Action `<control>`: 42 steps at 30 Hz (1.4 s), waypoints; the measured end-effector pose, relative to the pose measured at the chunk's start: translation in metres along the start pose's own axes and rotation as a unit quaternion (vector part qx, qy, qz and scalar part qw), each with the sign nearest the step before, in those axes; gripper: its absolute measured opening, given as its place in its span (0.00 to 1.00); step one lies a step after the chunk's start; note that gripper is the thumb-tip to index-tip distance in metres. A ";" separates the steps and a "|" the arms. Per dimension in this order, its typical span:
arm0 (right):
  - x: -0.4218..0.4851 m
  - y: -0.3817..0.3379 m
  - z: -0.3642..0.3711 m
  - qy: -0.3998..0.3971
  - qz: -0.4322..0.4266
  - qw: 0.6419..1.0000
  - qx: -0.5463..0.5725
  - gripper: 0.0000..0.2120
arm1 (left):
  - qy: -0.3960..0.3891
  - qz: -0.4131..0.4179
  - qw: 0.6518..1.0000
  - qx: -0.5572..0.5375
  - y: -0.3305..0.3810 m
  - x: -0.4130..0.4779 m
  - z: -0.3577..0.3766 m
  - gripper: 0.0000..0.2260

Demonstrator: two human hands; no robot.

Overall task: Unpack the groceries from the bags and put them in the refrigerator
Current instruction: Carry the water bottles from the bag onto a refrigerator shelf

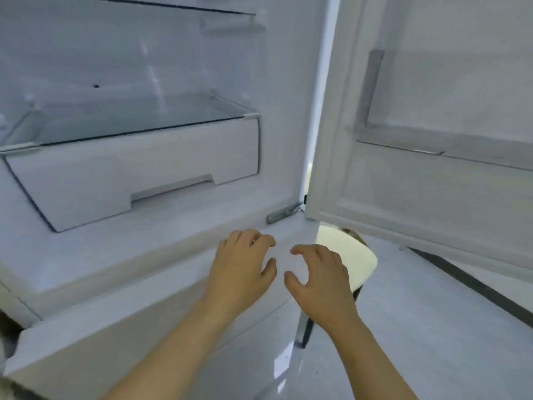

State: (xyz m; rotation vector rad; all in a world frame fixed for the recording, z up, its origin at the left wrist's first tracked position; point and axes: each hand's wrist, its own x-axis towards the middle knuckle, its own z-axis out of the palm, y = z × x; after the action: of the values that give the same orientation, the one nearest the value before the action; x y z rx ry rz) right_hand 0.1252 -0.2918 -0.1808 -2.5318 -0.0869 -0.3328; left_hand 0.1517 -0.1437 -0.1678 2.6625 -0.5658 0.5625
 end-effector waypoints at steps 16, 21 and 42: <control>-0.238 0.155 -0.121 0.146 0.368 0.915 -0.079 0.21 | -0.199 0.334 0.914 -0.118 0.265 -0.052 0.110 0.15; -0.326 0.191 -0.168 0.179 0.450 0.870 -0.094 0.21 | -0.225 0.411 0.871 -0.148 0.373 -0.090 0.132 0.11; -0.606 0.240 -0.280 0.342 0.702 0.615 -0.111 0.19 | -0.321 0.667 0.631 -0.231 0.681 -0.282 0.147 0.16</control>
State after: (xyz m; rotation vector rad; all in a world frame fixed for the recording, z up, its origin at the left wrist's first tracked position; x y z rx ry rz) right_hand -0.4897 -0.6408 -0.2404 -1.6926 2.1524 -0.5729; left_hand -0.3466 -0.7018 -0.2427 1.3995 -2.4900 -0.2990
